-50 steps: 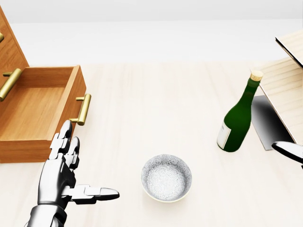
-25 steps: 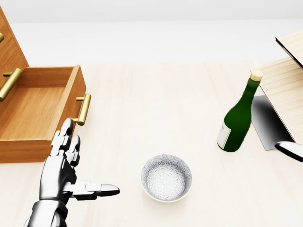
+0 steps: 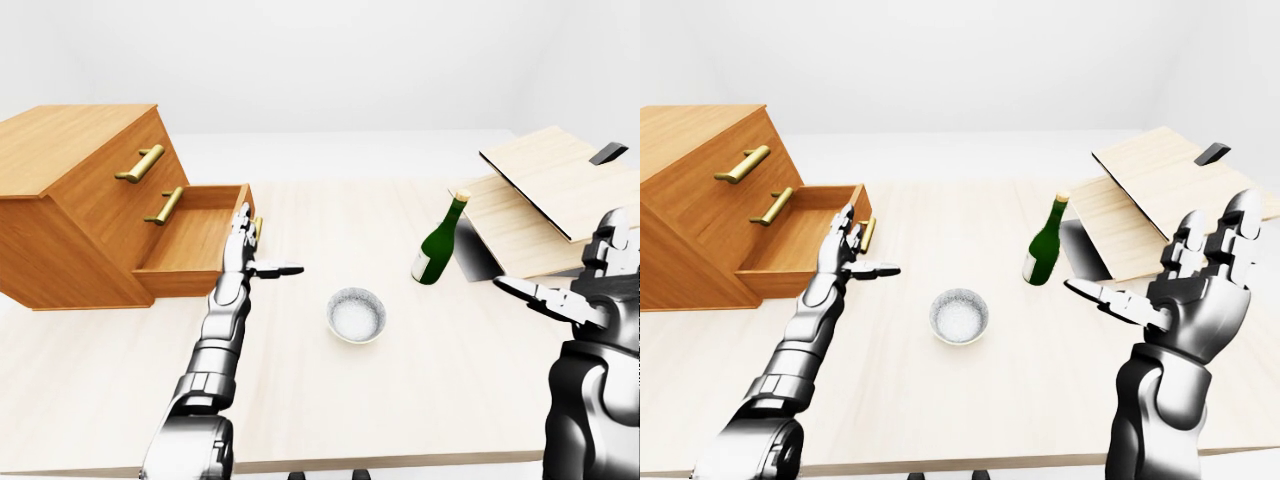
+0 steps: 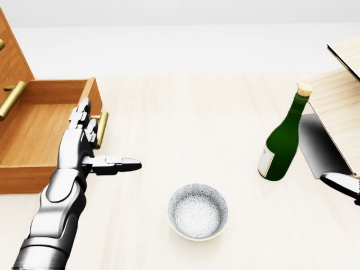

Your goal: Close the bottom drawer of the cabinet.

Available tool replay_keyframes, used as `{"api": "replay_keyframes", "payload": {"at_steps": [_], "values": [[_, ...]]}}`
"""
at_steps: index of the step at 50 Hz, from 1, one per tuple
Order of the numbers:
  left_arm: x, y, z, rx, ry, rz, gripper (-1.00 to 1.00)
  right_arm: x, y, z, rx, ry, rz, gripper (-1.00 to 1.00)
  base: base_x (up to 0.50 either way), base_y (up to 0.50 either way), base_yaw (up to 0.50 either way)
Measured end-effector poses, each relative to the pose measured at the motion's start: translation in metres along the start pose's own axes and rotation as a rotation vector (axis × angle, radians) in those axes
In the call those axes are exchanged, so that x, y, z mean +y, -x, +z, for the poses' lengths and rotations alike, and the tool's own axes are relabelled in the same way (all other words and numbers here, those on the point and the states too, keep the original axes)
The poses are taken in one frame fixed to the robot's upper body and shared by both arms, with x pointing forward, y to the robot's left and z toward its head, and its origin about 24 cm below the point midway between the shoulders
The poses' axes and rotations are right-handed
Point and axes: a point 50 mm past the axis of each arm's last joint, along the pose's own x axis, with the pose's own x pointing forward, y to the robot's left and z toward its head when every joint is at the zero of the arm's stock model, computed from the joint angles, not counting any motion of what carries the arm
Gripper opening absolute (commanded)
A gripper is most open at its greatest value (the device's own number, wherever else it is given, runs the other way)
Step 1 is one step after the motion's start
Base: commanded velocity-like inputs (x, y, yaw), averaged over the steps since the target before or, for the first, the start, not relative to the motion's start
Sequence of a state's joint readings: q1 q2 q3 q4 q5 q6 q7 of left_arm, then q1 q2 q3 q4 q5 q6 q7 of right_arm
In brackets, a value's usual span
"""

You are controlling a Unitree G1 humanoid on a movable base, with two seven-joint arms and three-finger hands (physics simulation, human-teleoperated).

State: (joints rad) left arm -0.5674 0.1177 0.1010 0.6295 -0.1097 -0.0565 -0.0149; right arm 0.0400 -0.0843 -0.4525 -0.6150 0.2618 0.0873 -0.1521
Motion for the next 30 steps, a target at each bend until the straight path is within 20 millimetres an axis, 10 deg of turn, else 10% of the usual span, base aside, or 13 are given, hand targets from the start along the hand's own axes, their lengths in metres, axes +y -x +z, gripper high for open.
{"api": "replay_keyframes", "payload": {"at_steps": [30], "values": [[0.016,-0.02,-0.026,0.246,-0.03,0.056,1.0,0.004,0.001,0.003,-0.011,-0.003,0.018,1.0,0.0,0.0,0.0]]}}
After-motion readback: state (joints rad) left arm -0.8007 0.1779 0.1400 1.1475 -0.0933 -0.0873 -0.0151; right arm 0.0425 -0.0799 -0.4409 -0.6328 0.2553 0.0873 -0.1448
